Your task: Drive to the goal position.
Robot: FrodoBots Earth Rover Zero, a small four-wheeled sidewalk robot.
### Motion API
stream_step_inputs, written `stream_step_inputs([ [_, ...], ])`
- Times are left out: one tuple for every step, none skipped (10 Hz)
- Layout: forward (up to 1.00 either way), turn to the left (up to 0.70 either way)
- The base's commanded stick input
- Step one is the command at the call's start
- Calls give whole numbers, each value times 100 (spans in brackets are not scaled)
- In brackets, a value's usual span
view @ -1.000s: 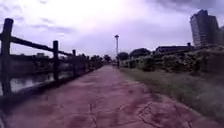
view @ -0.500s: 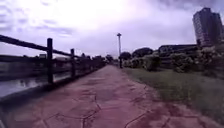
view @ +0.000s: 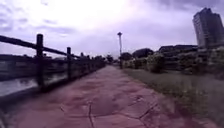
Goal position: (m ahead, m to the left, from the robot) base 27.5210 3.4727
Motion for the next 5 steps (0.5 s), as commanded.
stream_step_inputs([
  [100,0],
  [100,0],
  [100,0],
  [100,0],
  [100,0],
])
